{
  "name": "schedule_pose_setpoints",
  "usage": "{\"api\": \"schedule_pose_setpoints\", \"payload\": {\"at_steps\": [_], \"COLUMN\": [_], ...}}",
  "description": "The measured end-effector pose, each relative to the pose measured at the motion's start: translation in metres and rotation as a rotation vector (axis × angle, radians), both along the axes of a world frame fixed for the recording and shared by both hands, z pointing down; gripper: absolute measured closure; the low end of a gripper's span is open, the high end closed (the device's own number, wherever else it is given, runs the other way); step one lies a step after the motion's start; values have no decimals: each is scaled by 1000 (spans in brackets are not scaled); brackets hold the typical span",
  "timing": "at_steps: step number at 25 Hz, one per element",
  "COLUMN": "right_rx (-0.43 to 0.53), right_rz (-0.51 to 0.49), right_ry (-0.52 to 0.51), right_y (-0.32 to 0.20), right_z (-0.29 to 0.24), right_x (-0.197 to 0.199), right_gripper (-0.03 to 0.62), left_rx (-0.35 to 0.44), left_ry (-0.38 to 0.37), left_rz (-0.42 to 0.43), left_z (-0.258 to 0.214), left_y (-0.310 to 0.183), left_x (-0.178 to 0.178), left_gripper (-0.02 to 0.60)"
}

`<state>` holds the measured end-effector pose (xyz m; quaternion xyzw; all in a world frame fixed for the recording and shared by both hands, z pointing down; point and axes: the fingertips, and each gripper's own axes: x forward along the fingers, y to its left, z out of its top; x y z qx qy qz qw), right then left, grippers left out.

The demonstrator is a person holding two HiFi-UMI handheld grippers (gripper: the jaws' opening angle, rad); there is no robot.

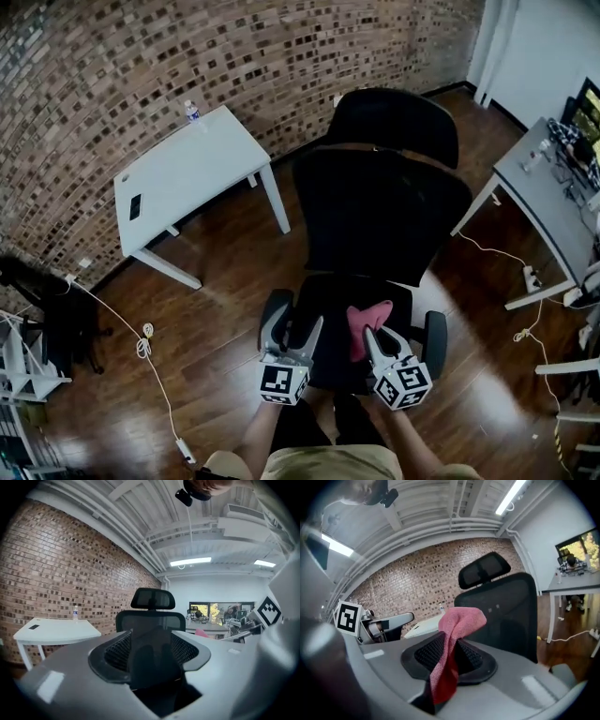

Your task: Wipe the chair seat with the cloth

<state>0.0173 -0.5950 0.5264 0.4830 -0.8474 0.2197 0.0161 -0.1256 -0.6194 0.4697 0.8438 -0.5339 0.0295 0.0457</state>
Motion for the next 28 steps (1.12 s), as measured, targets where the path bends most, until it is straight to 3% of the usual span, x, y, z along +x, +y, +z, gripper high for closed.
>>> {"api": "schedule_pose_setpoints", "payload": {"at_steps": [3, 7, 12, 16, 23, 26, 28], "right_rx": [-138, -322, -529, -597, -723, -747, -710], "right_rz": [6, 55, 70, 9, 28, 58, 63], "right_ry": [-14, -35, -64, -52, -44, -34, 63], "right_y": [-35, -74, -127, -162, -205, -190, -182], "right_z": [59, 147, 261, 335, 423, 445, 452], "right_x": [-17, -34, -82, -122, -167, -148, -107], "right_gripper": [519, 517, 517, 517, 517, 517, 517], "left_rx": [-63, -149, -238, -302, -351, -355, -361], "left_ry": [-41, -34, -72, -91, -141, -124, -107], "left_rz": [20, 50, 90, 104, 186, 190, 208], "left_z": [43, 93, 162, 208, 236, 236, 237], "left_y": [-36, -76, -127, -153, -182, -180, -177], "left_x": [-11, -23, -41, -61, -65, -59, -44], "left_gripper": [339, 339, 350, 350, 359, 365, 373]}}
